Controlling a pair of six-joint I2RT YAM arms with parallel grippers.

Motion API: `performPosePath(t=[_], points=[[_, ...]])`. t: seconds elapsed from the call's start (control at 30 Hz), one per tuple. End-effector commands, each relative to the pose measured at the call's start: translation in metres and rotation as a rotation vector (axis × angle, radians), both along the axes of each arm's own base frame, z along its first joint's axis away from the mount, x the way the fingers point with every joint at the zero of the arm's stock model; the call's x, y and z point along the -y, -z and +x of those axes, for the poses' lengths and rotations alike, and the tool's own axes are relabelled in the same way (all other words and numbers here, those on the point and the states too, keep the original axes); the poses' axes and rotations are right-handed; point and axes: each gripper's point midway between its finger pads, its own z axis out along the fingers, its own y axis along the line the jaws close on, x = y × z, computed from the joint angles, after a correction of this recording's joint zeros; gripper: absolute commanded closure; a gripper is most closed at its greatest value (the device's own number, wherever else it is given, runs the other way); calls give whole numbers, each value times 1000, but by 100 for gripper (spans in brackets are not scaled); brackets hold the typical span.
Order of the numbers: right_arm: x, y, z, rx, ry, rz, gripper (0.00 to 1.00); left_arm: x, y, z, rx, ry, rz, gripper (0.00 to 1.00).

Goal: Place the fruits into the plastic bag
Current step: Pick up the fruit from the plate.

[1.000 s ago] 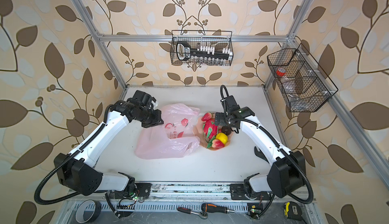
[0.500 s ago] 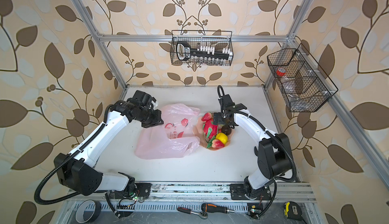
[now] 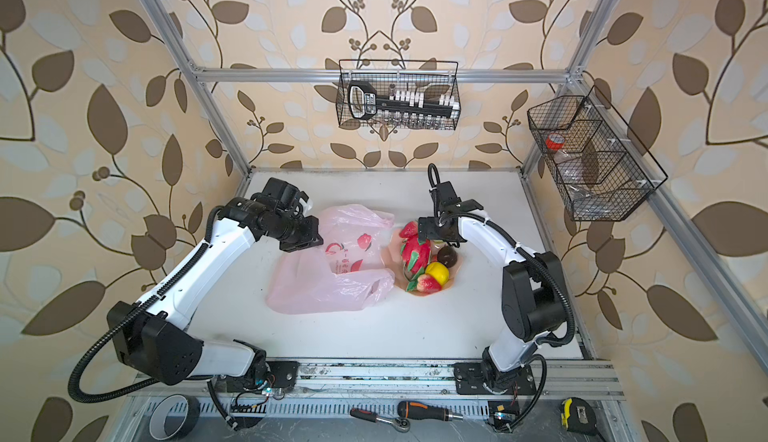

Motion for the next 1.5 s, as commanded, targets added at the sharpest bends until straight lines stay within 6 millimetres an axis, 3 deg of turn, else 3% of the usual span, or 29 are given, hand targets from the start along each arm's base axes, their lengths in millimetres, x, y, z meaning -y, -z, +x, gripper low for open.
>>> performPosePath(t=[0.0, 0.4, 1.03, 1.2, 1.47], points=[[1, 1, 6, -3, -19, -11, 1, 1, -12, 3, 35, 23, 15, 100], [1, 11, 10, -19, -27, 11, 3, 2, -12, 6, 33, 20, 14, 100], [3, 1, -1, 13, -61, 4, 31, 3, -13, 9, 37, 18, 7, 100], [5, 9, -14, -10, -71, 2, 41, 4, -13, 9, 36, 20, 4, 100], [5, 1, -28, 18, -84, -5, 44, 4, -12, 9, 34, 16, 1, 100]])
